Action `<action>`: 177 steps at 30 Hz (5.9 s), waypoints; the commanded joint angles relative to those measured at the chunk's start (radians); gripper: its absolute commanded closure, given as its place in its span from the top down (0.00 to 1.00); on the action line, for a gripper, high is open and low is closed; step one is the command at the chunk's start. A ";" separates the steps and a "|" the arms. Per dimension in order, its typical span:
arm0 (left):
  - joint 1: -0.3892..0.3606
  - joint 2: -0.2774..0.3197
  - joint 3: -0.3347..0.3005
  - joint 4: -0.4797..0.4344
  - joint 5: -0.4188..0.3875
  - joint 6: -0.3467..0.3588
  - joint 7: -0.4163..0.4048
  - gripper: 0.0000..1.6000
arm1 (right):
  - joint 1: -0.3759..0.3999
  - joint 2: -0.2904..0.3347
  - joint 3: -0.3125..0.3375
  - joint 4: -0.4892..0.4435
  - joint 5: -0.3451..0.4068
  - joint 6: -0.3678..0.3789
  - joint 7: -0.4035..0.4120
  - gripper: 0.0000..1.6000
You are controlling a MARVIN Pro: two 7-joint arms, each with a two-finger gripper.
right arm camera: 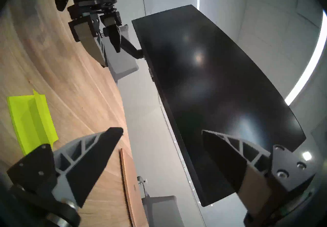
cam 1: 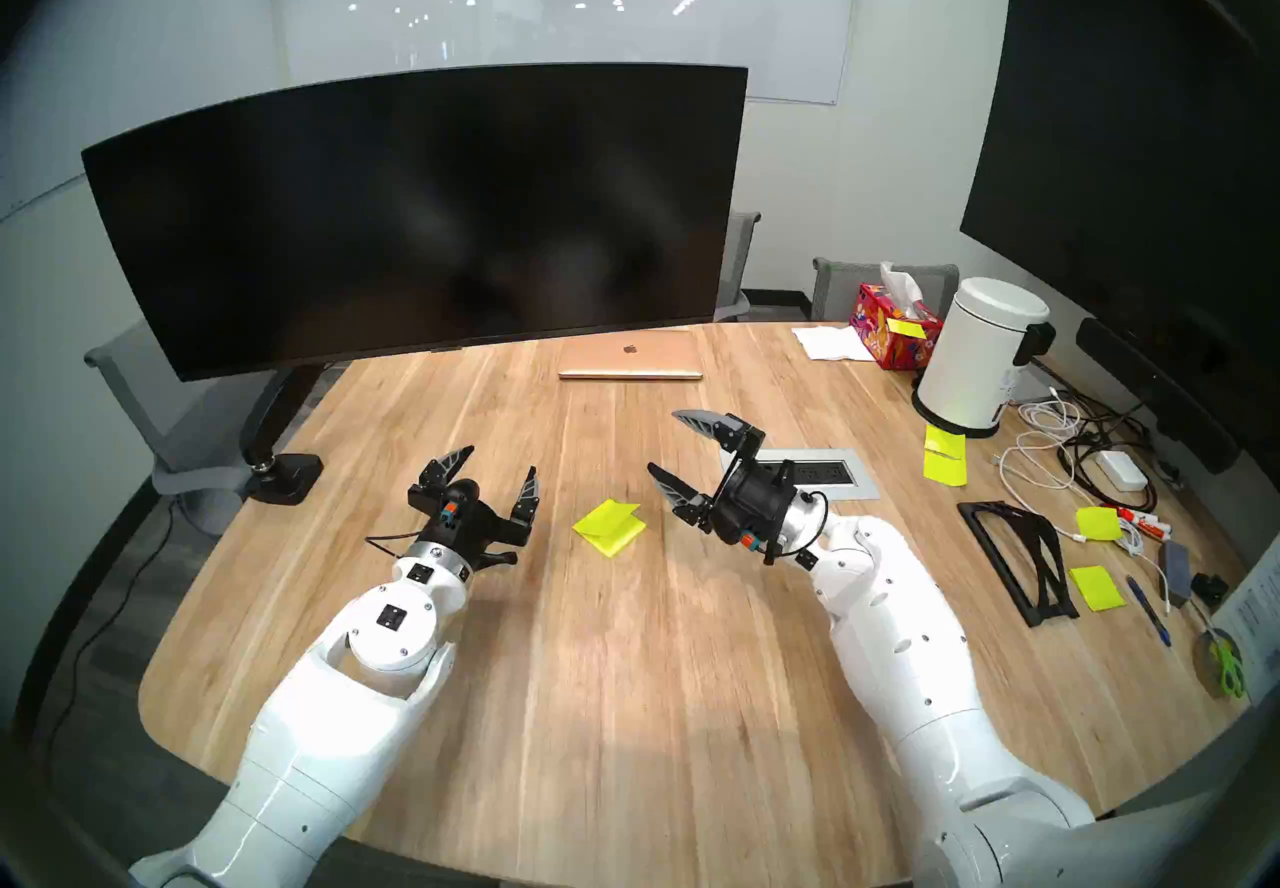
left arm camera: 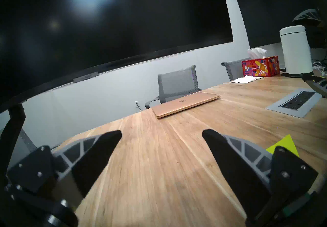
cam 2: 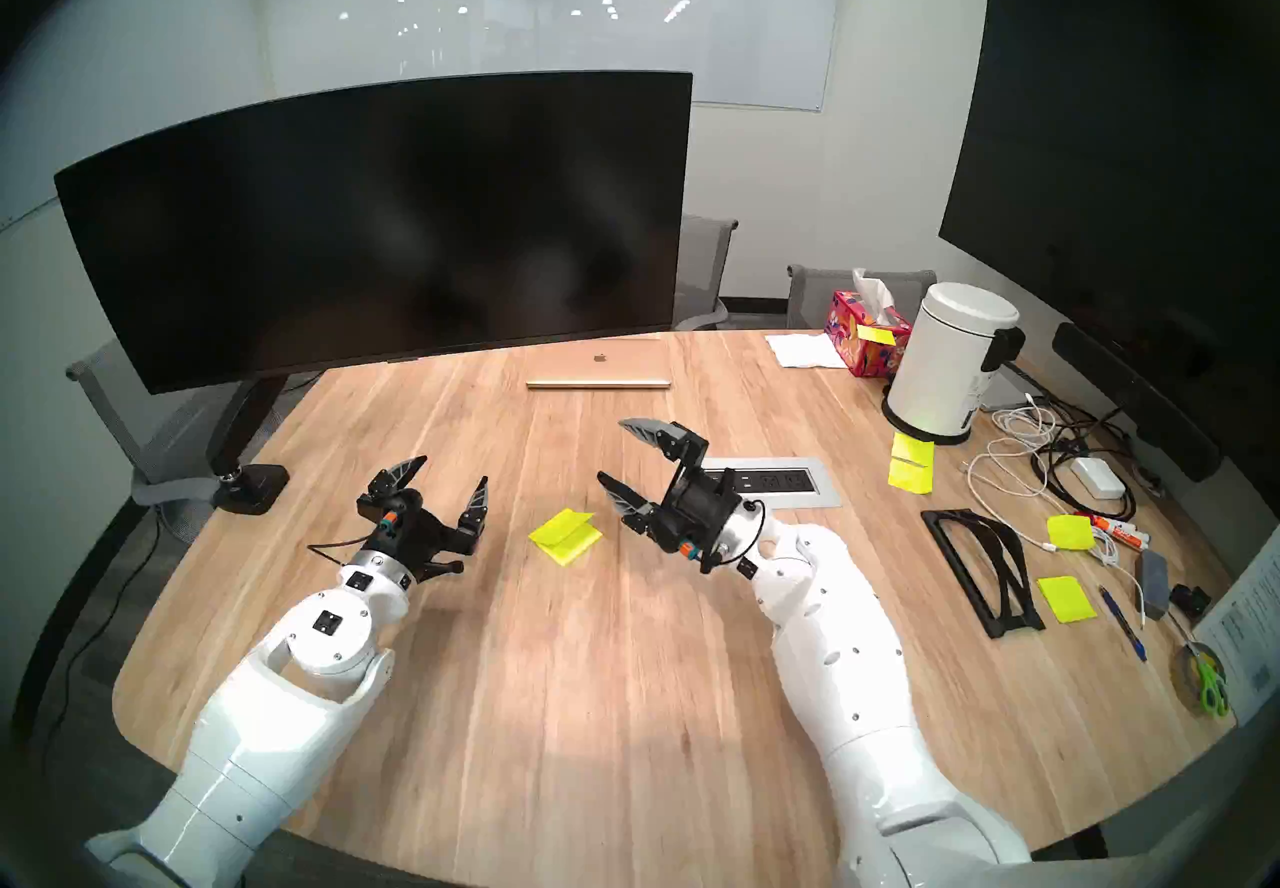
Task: Peel one sticky note off the pad and stick it onto the monitor, then press it flat
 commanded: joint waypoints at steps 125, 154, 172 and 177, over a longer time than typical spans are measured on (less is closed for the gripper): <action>-0.003 0.000 -0.001 -0.016 0.001 -0.003 0.000 1.00 | 0.393 0.366 -0.634 0.050 0.139 0.001 0.027 1.00; -0.002 0.000 -0.001 -0.016 0.002 -0.003 0.000 1.00 | 0.474 0.351 -0.734 0.129 0.302 0.001 0.154 1.00; -0.002 0.000 -0.001 -0.016 0.002 -0.003 0.000 1.00 | 0.525 0.337 -0.798 0.202 0.389 0.001 0.172 1.00; -0.002 0.000 -0.001 -0.017 0.002 -0.002 0.000 1.00 | 0.533 0.332 -0.829 0.216 0.397 0.001 0.161 1.00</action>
